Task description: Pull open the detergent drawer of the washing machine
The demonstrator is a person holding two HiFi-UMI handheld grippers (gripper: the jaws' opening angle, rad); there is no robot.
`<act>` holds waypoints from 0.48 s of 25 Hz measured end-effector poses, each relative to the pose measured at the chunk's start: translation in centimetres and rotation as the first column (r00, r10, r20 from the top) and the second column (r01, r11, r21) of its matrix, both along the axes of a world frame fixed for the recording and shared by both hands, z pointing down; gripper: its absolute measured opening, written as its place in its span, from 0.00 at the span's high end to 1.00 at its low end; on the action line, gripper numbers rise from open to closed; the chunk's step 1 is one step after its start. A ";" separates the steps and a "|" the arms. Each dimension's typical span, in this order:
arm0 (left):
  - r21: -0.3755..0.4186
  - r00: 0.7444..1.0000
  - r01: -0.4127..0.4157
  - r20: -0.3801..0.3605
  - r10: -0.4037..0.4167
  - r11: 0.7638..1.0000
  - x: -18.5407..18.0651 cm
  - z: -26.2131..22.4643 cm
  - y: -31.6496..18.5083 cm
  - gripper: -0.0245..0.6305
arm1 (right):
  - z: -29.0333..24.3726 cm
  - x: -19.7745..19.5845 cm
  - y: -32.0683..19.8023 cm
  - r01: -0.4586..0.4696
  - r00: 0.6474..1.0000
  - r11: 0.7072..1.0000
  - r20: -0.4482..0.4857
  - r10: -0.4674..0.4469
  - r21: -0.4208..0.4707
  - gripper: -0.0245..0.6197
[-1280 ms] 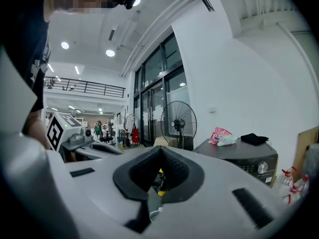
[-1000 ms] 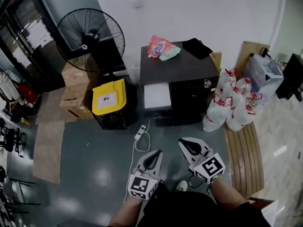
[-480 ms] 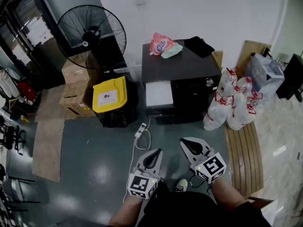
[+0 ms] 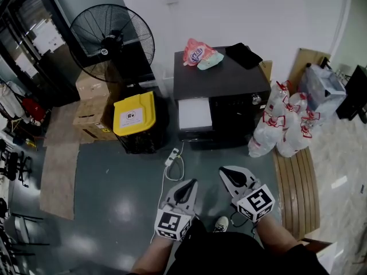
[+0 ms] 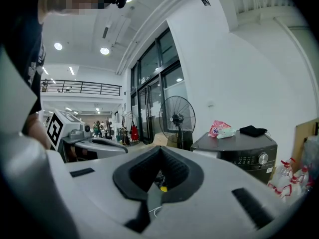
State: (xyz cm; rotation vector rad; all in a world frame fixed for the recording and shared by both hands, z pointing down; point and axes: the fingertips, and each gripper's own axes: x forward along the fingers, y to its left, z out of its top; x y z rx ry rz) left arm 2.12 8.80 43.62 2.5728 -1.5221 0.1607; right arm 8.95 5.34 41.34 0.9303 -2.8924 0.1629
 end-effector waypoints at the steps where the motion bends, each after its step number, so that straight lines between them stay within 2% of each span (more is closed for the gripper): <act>1: 0.001 1.000 0.001 0.000 -0.001 1.000 -0.1 0.0 -0.1 0.95 | 0.0 0.0 -0.1 -0.002 1.000 1.000 0.000 0.002 0.000 0.96; 12: -0.002 1.000 0.008 -0.002 -0.008 1.000 -0.7 0.1 0.1 0.95 | 0.6 -0.7 0.0 0.001 1.000 1.000 0.000 -0.001 -0.013 0.96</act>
